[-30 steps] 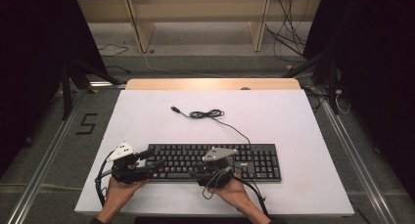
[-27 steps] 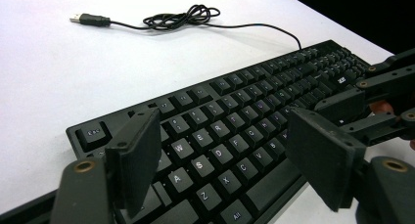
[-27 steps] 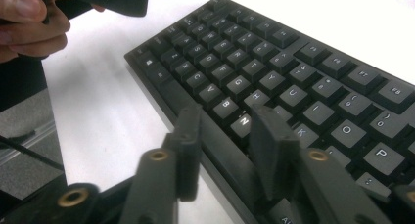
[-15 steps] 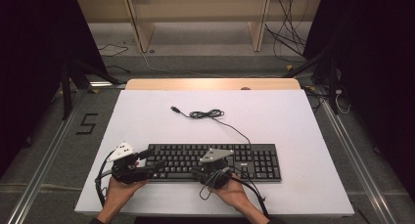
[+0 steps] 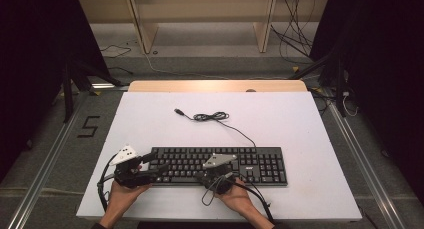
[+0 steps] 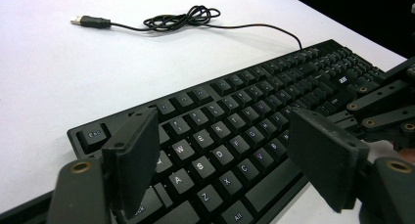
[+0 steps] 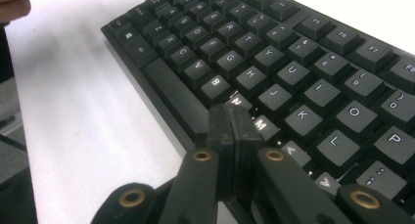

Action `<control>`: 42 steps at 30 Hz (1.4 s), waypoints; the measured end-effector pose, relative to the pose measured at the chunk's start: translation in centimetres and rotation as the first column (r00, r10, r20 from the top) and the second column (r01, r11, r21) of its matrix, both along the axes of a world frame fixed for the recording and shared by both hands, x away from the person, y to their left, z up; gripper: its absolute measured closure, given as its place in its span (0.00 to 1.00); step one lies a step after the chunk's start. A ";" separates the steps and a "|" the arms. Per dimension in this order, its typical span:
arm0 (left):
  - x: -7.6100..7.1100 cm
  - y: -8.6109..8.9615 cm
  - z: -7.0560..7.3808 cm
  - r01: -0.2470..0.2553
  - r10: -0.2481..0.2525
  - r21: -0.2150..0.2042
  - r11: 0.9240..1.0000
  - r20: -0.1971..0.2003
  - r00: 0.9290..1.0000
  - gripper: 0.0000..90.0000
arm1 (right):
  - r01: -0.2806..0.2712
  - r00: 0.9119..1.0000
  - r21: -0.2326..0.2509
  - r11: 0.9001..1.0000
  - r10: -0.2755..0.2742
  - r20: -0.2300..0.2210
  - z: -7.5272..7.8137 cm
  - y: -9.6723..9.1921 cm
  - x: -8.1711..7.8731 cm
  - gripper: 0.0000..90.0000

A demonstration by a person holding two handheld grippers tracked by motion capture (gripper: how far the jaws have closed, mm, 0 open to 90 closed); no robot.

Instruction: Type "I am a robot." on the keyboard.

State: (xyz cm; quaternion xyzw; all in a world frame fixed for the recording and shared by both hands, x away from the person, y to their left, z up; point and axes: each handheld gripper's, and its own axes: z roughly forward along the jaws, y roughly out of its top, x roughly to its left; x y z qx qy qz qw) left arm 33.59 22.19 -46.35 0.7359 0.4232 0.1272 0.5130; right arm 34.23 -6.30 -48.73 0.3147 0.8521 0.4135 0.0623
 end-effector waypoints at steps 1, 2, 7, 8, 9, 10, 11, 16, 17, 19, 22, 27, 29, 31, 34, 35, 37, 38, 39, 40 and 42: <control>0.0 0.0 0.0 0.000 0.000 0.000 1.000 0.000 1.000 0.30 | 0.000 1.000 0.000 1.000 0.000 0.000 0.0 0.0 0.0 1.00; 0.0 0.0 0.0 -0.001 0.001 -0.001 1.000 0.000 1.000 0.30 | -0.001 1.000 -0.002 1.000 0.001 0.001 0.0 0.0 0.0 1.00; 0.0 0.0 0.0 -0.002 0.002 -0.001 1.000 -0.001 1.000 0.30 | -0.001 1.000 -0.001 1.000 0.001 -0.002 0.0 0.0 0.0 1.00; 0.0 0.0 0.0 -0.002 0.002 -0.001 1.000 -0.001 1.000 0.30 | 0.000 1.000 0.001 1.000 0.000 -0.004 0.0 0.0 0.0 1.00; 0.0 0.0 0.0 -0.003 0.003 0.000 1.000 0.000 1.000 0.31 | 0.000 1.000 0.003 1.000 0.000 -0.006 0.1 0.0 0.0 0.99; 0.0 0.1 0.0 -0.005 0.005 0.000 1.000 0.000 1.000 0.31 | -0.002 1.000 0.011 1.000 0.002 -0.011 0.1 -0.1 0.0 0.96; 0.0 0.1 0.0 -0.008 0.008 0.001 1.000 0.002 1.000 0.31 | -0.002 1.000 0.017 1.000 0.002 -0.014 0.2 -0.1 0.0 0.94; 0.2 0.3 -0.1 -0.022 0.022 0.000 1.000 -0.010 1.000 0.31 | 0.006 1.000 0.064 0.998 -0.005 -0.017 0.8 -0.6 0.1 0.78; 0.2 0.3 -0.1 -0.025 0.025 -0.002 1.000 -0.012 1.000 0.31 | 0.009 1.000 0.073 0.997 -0.008 -0.014 1.0 -0.7 0.1 0.75; 0.3 0.4 -0.2 -0.026 0.026 0.000 1.000 -0.016 1.000 0.32 | 0.012 1.000 0.089 0.996 -0.011 -0.011 1.4 -1.0 0.1 0.68; 0.4 0.4 -0.3 -0.032 0.033 0.008 0.999 -0.026 0.999 0.36 | 0.017 1.000 0.111 0.994 -0.017 0.002 1.9 -1.5 0.1 0.63; 0.6 0.3 -0.6 -0.036 0.038 0.033 0.999 -0.050 0.998 0.49 | 0.030 1.000 0.116 0.993 -0.031 0.001 2.3 -2.0 0.3 0.52; 0.7 0.2 -0.7 -0.033 0.035 0.039 0.999 -0.060 0.998 0.54 | 0.035 0.999 0.119 0.992 -0.035 0.004 2.4 -2.1 0.3 0.49; 0.8 0.2 -0.9 -0.031 0.034 0.052 0.998 -0.067 0.997 0.60 | 0.038 0.999 0.122 0.992 -0.039 0.007 2.5 -2.2 0.3 0.48; 0.9 0.1 -1.0 -0.026 0.030 0.060 0.998 -0.079 0.996 0.67 | 0.041 0.999 0.129 0.991 -0.043 0.012 2.7 -2.3 0.2 0.46; 1.0 0.0 -1.0 -0.023 0.028 0.067 0.997 -0.082 0.996 0.71 | 0.042 0.999 0.133 0.990 -0.045 0.017 2.8 -2.5 0.2 0.45; 1.0 0.0 -1.1 -0.019 0.026 0.076 0.997 -0.088 0.996 0.74 | 0.043 0.999 0.136 0.990 -0.046 0.017 2.9 -2.5 0.2 0.45; 1.0 -0.1 -1.2 -0.018 0.025 0.084 0.996 -0.091 0.996 0.76 | 0.044 0.999 0.137 0.990 -0.047 0.018 2.9 -2.5 0.2 0.45; 1.1 -0.1 -1.2 -0.018 0.026 0.089 0.996 -0.093 0.995 0.81 | 0.045 0.999 0.139 0.989 -0.048 0.019 2.9 -2.6 0.2 0.44; 1.1 -0.1 -1.3 -0.016 0.025 0.094 0.995 -0.095 0.995 0.81 | 0.045 0.999 0.139 0.989 -0.048 0.019 2.9 -2.6 0.2 0.44; 1.1 -0.1 -1.4 -0.014 0.024 0.099 0.995 -0.101 0.995 0.86 | 0.044 0.999 0.138 0.989 -0.048 0.021 2.9 -2.6 0.2 0.43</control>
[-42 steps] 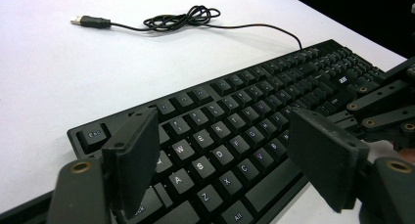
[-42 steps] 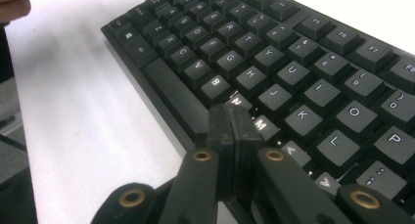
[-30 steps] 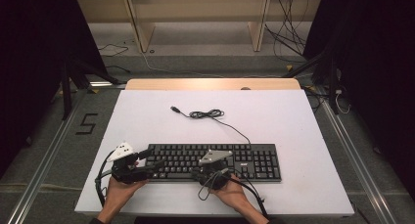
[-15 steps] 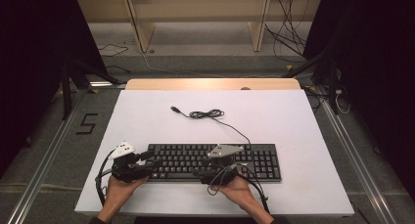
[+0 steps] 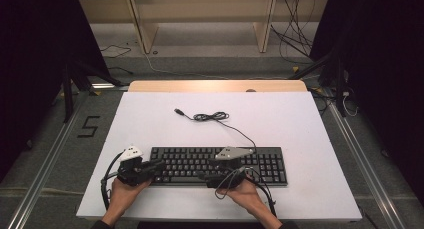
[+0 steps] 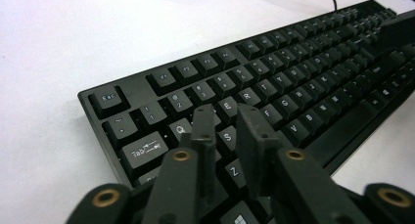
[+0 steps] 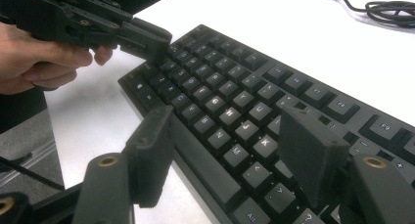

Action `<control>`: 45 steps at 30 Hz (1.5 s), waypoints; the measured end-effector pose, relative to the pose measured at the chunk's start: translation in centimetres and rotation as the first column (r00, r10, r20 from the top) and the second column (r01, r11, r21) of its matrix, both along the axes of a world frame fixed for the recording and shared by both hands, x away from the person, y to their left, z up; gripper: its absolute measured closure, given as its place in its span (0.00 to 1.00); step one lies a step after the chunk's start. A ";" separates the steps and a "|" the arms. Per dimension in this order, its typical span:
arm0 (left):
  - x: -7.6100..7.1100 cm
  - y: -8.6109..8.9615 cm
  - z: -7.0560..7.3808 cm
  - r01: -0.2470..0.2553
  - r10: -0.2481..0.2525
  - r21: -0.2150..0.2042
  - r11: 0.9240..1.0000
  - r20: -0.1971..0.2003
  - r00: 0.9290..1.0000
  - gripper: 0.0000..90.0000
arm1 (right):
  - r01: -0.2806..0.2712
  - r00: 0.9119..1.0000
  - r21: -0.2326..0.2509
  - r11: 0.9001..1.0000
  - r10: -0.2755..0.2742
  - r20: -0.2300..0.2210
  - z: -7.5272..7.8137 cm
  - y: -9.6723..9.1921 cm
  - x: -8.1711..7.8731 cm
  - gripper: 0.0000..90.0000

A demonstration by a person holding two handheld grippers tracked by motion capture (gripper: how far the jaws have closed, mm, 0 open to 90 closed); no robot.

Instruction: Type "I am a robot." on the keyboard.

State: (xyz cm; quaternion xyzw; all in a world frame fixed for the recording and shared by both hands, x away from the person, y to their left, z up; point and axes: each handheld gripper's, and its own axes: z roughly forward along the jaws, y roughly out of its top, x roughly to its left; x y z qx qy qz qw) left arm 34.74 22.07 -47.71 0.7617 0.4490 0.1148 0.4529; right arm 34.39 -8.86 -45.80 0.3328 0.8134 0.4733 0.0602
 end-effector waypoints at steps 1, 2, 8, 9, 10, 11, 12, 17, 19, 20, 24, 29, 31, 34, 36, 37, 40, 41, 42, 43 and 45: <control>0.0 0.0 0.0 0.000 0.000 0.005 1.000 -0.001 1.000 0.86 | 0.000 1.000 0.000 1.000 0.000 0.000 0.0 0.0 0.0 0.43; 0.1 0.0 -0.1 0.001 -0.001 0.007 1.000 -0.003 1.000 0.88 | 0.000 1.000 0.000 1.000 0.000 0.000 0.0 0.0 0.0 0.43; 0.3 -0.2 -0.3 0.004 -0.004 0.021 1.000 -0.023 1.000 0.96 | 0.000 1.000 -0.001 1.000 0.000 0.001 0.0 0.0 -0.1 0.41; 0.3 -0.2 -0.3 0.006 -0.006 0.025 1.000 -0.025 1.000 0.96 | 0.000 1.000 -0.001 1.000 0.000 0.001 0.0 0.0 -0.1 0.41; 0.4 -0.2 -0.4 0.006 -0.005 0.026 1.000 -0.027 1.000 0.97 | 0.000 1.000 -0.001 1.000 0.000 0.002 0.0 0.0 -0.1 0.41; 0.4 -0.2 -0.4 0.008 -0.007 0.030 1.000 -0.030 1.000 0.97 | 0.001 1.000 0.000 1.000 -0.001 0.002 0.0 0.0 -0.1 0.41; 0.4 -0.3 -0.4 0.006 -0.005 0.030 1.000 -0.034 0.999 0.98 | 0.002 1.000 0.001 1.000 -0.002 0.002 0.0 0.0 -0.1 0.41; 0.6 -0.3 -0.6 -0.006 0.007 0.035 0.999 -0.044 0.999 0.98 | -0.001 1.000 -0.002 1.000 0.001 0.001 0.0 0.0 -0.2 0.40; 0.6 -0.3 -0.6 -0.007 0.009 0.038 0.999 -0.046 0.999 0.98 | -0.003 1.000 -0.003 1.000 0.003 0.002 0.0 0.0 -0.2 0.40; 0.7 -0.3 -0.6 -0.008 0.010 0.037 0.999 -0.048 0.999 0.98 | -0.002 1.000 -0.003 1.000 0.002 0.002 0.0 0.0 -0.3 0.40; 0.7 -0.3 -0.7 -0.012 0.014 0.040 0.999 -0.052 0.999 0.98 | -0.001 1.000 -0.004 1.000 0.001 0.001 0.0 0.0 -0.3 0.40; 0.8 -0.4 -0.7 -0.006 0.009 0.052 0.999 -0.057 0.998 0.99 | -0.001 1.000 -0.004 1.000 0.001 0.001 0.0 0.0 -0.4 0.40; 0.8 -0.4 -0.8 -0.008 0.011 0.050 0.999 -0.061 0.998 0.99 | -0.002 1.000 -0.005 1.000 0.002 0.000 0.0 0.0 -0.4 0.40; 0.9 -0.4 -0.9 -0.010 0.015 0.062 0.998 -0.071 0.997 0.99 | -0.005 1.000 -0.005 1.000 0.005 0.001 0.0 0.0 -0.4 0.40; 0.9 -0.4 -1.0 -0.011 0.015 0.052 0.999 -0.076 0.997 0.99 | -0.006 1.000 -0.005 1.000 0.006 0.002 0.0 0.0 -0.4 0.40; 1.0 -0.3 -1.0 -0.011 0.015 0.050 0.999 -0.078 0.997 0.99 | -0.007 1.000 -0.005 1.000 0.007 0.002 0.0 0.0 -0.5 0.40; 0.9 -0.4 -1.0 -0.007 0.011 0.058 0.998 -0.075 0.997 0.99 | -0.006 1.000 -0.005 1.000 0.006 0.002 0.0 0.0 -0.5 0.40; 0.9 -0.4 -1.0 -0.007 0.011 0.057 0.998 -0.076 0.997 0.99 | -0.005 1.000 -0.005 1.000 0.005 0.003 0.0 0.0 -0.5 0.40; 0.9 -0.4 -1.0 -0.006 0.010 0.057 0.998 -0.076 0.997 0.99 | -0.005 1.000 -0.006 1.000 0.005 0.002 0.0 0.0 -0.5 0.40; 0.9 -0.4 -1.0 -0.007 0.011 0.055 0.998 -0.075 0.997 0.99 | -0.005 1.000 -0.006 1.000 0.005 0.003 0.0 -0.1 -0.5 0.40; 0.9 -0.4 -0.9 -0.007 0.011 0.052 0.999 -0.069 0.998 0.98 | -0.005 1.000 -0.005 1.000 0.005 0.003 0.0 -0.1 -0.5 0.40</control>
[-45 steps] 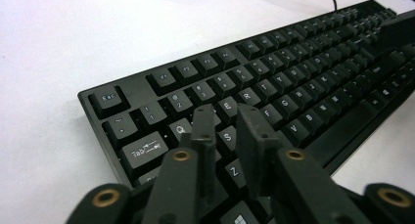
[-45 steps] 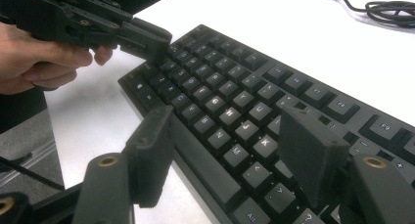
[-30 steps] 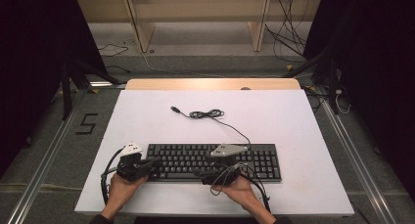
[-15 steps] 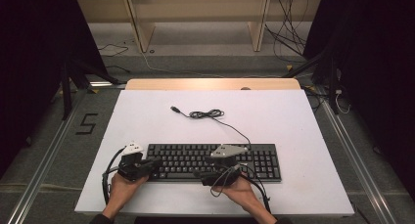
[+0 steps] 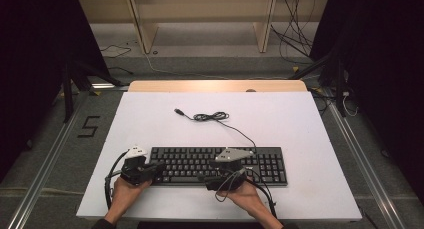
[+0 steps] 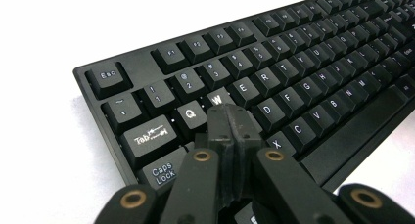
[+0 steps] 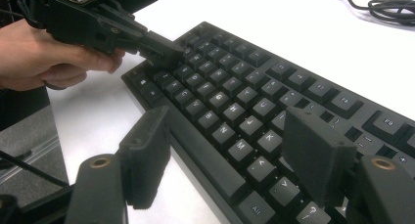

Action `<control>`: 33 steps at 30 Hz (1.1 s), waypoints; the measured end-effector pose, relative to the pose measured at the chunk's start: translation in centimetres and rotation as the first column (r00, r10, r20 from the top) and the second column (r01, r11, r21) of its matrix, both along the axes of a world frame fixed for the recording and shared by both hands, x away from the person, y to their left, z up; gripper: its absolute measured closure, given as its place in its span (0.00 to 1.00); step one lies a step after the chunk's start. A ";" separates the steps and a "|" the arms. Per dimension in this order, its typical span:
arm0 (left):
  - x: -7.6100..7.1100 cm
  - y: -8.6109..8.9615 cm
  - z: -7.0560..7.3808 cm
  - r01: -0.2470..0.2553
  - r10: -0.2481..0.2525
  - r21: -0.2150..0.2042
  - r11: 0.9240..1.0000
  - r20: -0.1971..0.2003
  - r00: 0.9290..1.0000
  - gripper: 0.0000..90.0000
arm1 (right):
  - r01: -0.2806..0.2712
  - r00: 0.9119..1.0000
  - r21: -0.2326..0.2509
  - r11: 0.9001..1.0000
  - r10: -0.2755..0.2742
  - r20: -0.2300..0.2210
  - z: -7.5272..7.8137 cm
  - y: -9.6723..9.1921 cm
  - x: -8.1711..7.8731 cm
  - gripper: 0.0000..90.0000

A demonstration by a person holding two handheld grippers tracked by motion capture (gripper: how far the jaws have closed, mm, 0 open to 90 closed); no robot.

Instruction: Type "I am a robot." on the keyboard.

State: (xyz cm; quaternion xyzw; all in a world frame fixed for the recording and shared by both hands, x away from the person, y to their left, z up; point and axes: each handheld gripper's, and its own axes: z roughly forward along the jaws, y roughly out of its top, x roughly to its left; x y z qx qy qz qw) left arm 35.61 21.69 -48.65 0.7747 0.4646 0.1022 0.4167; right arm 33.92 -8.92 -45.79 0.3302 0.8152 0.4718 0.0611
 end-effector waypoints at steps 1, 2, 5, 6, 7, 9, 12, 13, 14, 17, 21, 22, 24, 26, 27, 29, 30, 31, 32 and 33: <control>0.0 0.0 0.0 0.001 -0.001 0.000 1.000 0.001 1.000 0.98 | 0.000 1.000 0.000 1.000 0.000 0.000 0.0 0.0 0.0 0.40; 0.0 0.1 0.1 0.000 0.000 -0.002 1.000 0.004 1.000 0.96 | 0.001 1.000 0.000 1.000 -0.001 0.001 0.0 0.0 0.0 0.40; -0.2 0.1 0.5 -0.005 0.005 -0.028 1.000 0.024 1.000 0.87 | 0.003 1.000 0.002 1.000 -0.003 0.001 0.0 0.0 0.0 0.40; -0.3 0.2 0.6 -0.002 0.003 -0.040 0.999 0.029 1.000 0.82 | 0.003 1.000 0.003 1.000 -0.003 0.002 0.0 0.0 0.0 0.40; -0.4 0.3 0.7 0.001 0.000 -0.047 0.999 0.032 0.999 0.82 | 0.003 1.000 0.003 1.000 -0.003 0.002 0.0 0.0 0.0 0.40; -0.6 0.3 0.9 -0.002 0.005 -0.064 0.998 0.042 0.999 0.75 | 0.002 1.000 0.005 1.000 -0.002 0.003 0.0 0.0 0.0 0.40; -0.8 0.4 1.3 -0.005 0.011 -0.089 0.996 0.068 0.998 0.71 | 0.001 1.000 0.005 1.000 -0.001 0.002 0.0 0.0 0.0 0.40; -0.9 0.4 1.4 -0.010 0.018 -0.101 0.995 0.076 0.997 0.67 | 0.001 1.000 0.006 1.000 -0.001 0.003 0.0 0.1 0.0 0.40; -1.0 0.5 1.5 -0.012 0.021 -0.103 0.995 0.081 0.997 0.63 | 0.000 1.000 0.005 1.000 0.000 0.002 -0.1 0.1 0.0 0.40; -1.1 0.5 1.6 -0.005 0.017 -0.124 0.992 0.094 0.995 0.57 | -0.002 1.000 0.004 1.000 0.002 0.000 -0.1 0.2 -0.1 0.40; -1.4 0.5 1.9 0.010 0.007 -0.136 0.991 0.120 0.993 0.51 | -0.008 1.000 0.001 1.000 0.008 0.000 -0.3 0.4 -0.1 0.40; -1.4 0.4 1.9 0.012 0.005 -0.138 0.990 0.122 0.993 0.50 | -0.009 1.000 -0.001 1.000 0.009 0.000 -0.4 0.4 -0.1 0.40; -1.5 0.4 1.9 0.016 0.002 -0.143 0.990 0.125 0.992 0.47 | -0.011 1.000 0.000 1.000 0.011 -0.002 -0.5 0.5 -0.1 0.40; -1.6 0.4 2.0 0.020 0.000 -0.145 0.989 0.133 0.991 0.45 | -0.016 1.000 -0.002 1.000 0.016 0.000 -0.5 0.6 -0.1 0.40; -1.6 0.4 2.0 0.020 0.000 -0.147 0.989 0.137 0.991 0.44 | -0.018 1.000 -0.004 1.000 0.018 -0.001 -0.5 0.7 -0.1 0.40; -1.6 0.5 2.1 0.022 0.000 -0.157 0.987 0.139 0.990 0.43 | -0.018 1.000 -0.003 1.000 0.018 -0.002 -0.5 0.7 -0.2 0.40; -1.6 0.5 2.1 0.022 0.000 -0.158 0.987 0.139 0.990 0.42 | -0.019 1.000 -0.002 1.000 0.019 -0.003 -0.6 0.7 -0.2 0.40; -1.6 0.5 2.1 0.022 0.000 -0.158 0.987 0.139 0.990 0.41 | -0.019 1.000 -0.002 1.000 0.019 -0.003 -0.6 0.8 -0.2 0.40; -1.6 0.5 2.1 0.023 0.000 -0.158 0.987 0.140 0.990 0.40 | -0.019 1.000 -0.004 1.000 0.019 -0.007 -0.7 0.8 -0.1 0.40; -1.7 0.5 2.1 0.021 0.002 -0.163 0.986 0.141 0.990 0.40 | -0.019 1.000 -0.004 1.000 0.019 -0.007 -0.7 0.8 -0.1 0.40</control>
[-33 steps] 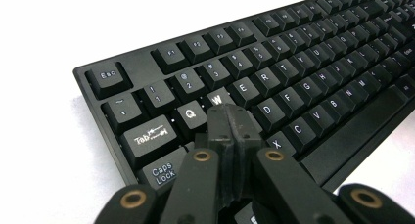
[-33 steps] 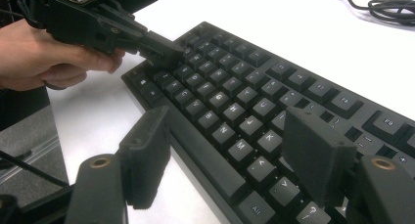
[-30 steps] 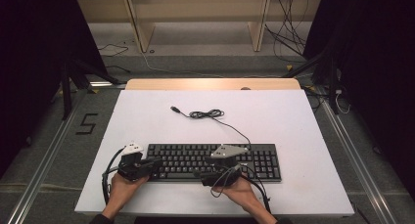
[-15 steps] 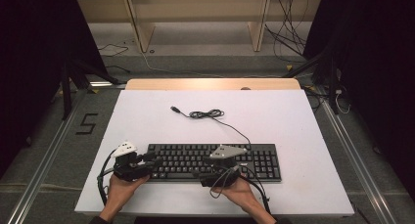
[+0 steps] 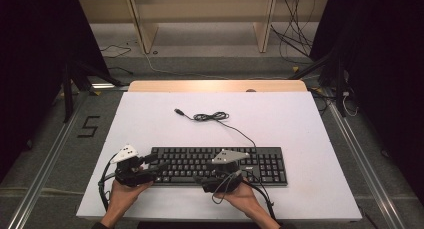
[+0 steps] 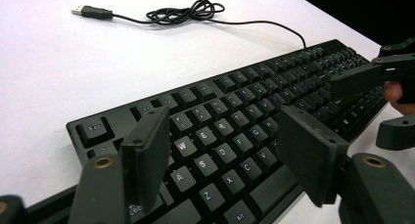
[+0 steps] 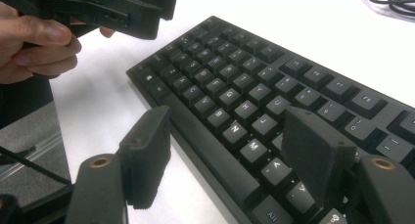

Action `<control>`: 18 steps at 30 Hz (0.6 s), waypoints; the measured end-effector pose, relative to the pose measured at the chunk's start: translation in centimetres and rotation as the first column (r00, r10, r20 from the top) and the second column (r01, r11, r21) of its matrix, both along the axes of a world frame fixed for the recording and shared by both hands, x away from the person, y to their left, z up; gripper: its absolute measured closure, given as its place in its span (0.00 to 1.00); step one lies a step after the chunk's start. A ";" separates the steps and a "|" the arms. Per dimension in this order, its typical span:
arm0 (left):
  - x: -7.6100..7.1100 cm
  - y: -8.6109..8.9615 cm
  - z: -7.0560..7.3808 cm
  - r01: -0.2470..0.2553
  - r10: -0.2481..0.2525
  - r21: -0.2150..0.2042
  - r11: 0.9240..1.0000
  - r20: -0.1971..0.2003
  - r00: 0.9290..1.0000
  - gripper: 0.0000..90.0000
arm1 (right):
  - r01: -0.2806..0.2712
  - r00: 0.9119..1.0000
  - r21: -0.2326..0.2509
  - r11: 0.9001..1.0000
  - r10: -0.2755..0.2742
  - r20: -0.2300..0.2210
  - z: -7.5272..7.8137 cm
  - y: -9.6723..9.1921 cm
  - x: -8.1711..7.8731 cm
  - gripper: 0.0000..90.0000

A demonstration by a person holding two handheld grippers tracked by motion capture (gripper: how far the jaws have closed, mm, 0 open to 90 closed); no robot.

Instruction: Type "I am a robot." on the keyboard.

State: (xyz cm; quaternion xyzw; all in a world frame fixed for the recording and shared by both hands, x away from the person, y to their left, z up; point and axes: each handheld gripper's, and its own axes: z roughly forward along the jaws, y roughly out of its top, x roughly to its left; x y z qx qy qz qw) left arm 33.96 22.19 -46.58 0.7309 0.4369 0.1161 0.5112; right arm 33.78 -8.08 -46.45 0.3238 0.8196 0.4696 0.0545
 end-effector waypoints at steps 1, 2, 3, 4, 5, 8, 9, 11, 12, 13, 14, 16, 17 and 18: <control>0.0 0.0 0.0 0.000 0.000 -0.002 1.000 0.002 1.000 0.40 | -0.001 1.000 -0.001 1.000 0.001 -0.001 -0.1 0.1 0.0 0.40; 0.0 0.0 0.0 -0.001 0.001 -0.001 1.000 0.005 1.000 0.39 | -0.002 1.000 -0.002 1.000 0.002 -0.002 -0.1 0.1 0.0 0.41; -0.1 0.0 0.1 -0.002 0.002 -0.001 1.000 0.009 1.000 0.37 | -0.005 1.000 -0.006 1.000 0.005 -0.004 -0.2 0.2 0.0 0.42; -0.1 0.0 0.1 -0.001 0.001 -0.002 1.000 0.015 1.000 0.37 | -0.005 1.000 -0.006 1.000 0.005 -0.004 -0.2 0.2 0.0 0.42; -0.1 0.0 0.1 0.000 0.001 -0.006 1.000 0.017 1.000 0.37 | -0.007 1.000 -0.007 1.000 0.007 -0.004 -0.3 0.3 0.0 0.43; -0.2 0.0 0.1 0.003 -0.003 -0.007 1.000 0.021 1.000 0.36 | -0.010 1.000 -0.015 1.000 0.010 -0.007 -0.4 0.5 -0.1 0.47; -0.2 -0.1 0.1 0.004 -0.004 -0.007 1.000 0.022 1.000 0.36 | -0.009 1.000 -0.019 1.000 0.009 -0.010 -0.5 0.5 -0.1 0.50; -0.2 -0.1 0.1 0.006 -0.005 -0.006 1.000 0.021 1.000 0.35 | -0.007 1.000 -0.024 1.000 0.006 -0.009 -0.6 0.6 -0.1 0.55; -0.2 -0.1 0.1 0.005 -0.005 -0.006 1.000 0.022 1.000 0.35 | -0.006 1.000 -0.029 1.000 0.005 -0.012 -0.6 0.6 -0.1 0.59; -0.2 -0.1 0.1 0.005 -0.005 -0.007 1.000 0.022 1.000 0.35 | -0.005 1.000 -0.032 0.999 0.005 -0.012 -0.7 0.6 0.0 0.62; -0.1 0.0 0.1 0.005 -0.005 -0.008 1.000 0.022 1.000 0.35 | -0.004 1.000 -0.032 0.999 0.003 -0.013 -0.7 0.6 0.0 0.65; -0.2 0.0 0.1 0.004 -0.004 -0.006 1.000 0.024 1.000 0.35 | 0.001 1.000 -0.037 0.999 -0.001 -0.014 -0.9 0.6 0.0 0.72; -0.1 0.0 0.1 0.005 -0.005 -0.006 1.000 0.024 1.000 0.35 | 0.002 1.000 -0.040 0.999 -0.003 -0.015 -0.9 0.6 0.0 0.74; -0.1 0.0 0.1 0.004 -0.004 -0.007 1.000 0.023 1.000 0.35 | 0.002 1.000 -0.043 0.999 -0.002 -0.015 -0.9 0.6 0.1 0.77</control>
